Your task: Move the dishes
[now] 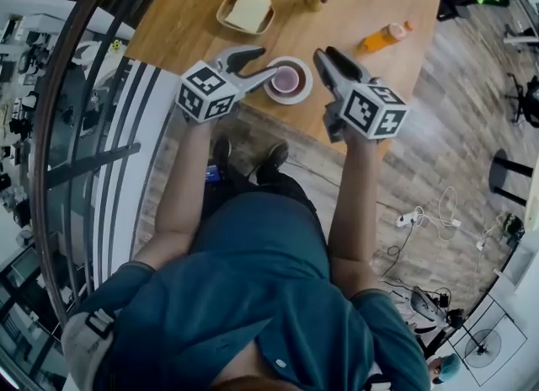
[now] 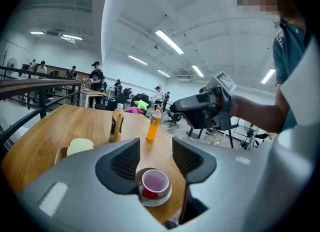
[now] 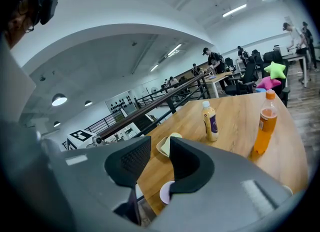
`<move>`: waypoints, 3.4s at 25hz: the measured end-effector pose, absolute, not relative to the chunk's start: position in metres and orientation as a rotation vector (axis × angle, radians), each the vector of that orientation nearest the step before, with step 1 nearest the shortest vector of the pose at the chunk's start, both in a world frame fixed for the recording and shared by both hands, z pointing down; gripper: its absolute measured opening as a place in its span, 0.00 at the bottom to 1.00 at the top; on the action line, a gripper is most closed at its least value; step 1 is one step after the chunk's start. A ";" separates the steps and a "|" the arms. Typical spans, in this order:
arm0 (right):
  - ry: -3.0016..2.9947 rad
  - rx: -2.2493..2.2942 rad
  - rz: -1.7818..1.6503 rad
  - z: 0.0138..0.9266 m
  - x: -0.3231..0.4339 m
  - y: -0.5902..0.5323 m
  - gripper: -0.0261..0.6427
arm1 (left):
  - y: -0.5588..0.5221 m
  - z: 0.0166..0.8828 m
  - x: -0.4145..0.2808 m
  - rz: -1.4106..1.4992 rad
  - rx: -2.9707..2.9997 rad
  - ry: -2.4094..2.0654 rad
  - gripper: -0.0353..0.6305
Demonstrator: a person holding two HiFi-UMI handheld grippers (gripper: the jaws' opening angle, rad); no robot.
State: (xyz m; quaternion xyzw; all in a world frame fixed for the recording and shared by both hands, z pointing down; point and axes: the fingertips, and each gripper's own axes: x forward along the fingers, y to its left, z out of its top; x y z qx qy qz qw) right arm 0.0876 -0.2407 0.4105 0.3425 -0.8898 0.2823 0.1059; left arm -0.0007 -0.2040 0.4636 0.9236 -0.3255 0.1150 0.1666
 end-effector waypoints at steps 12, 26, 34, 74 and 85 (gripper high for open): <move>-2.566 0.991 0.914 0.447 0.090 -0.230 0.19 | -0.193 0.507 0.010 0.413 2.592 -0.909 0.42; -2.486 0.959 0.989 0.492 0.084 -0.231 0.19 | -0.199 0.558 0.024 0.547 2.575 -0.895 0.56; -2.430 0.964 1.041 0.517 0.090 -0.236 0.19 | -0.199 0.575 0.041 0.597 2.624 -0.863 0.62; -2.215 1.016 1.138 0.605 0.111 -0.226 0.19 | -0.200 0.615 0.063 0.779 2.671 -0.852 0.54; -2.191 0.975 1.175 0.619 0.103 -0.222 0.19 | -0.203 0.613 0.064 0.746 2.676 -0.864 0.54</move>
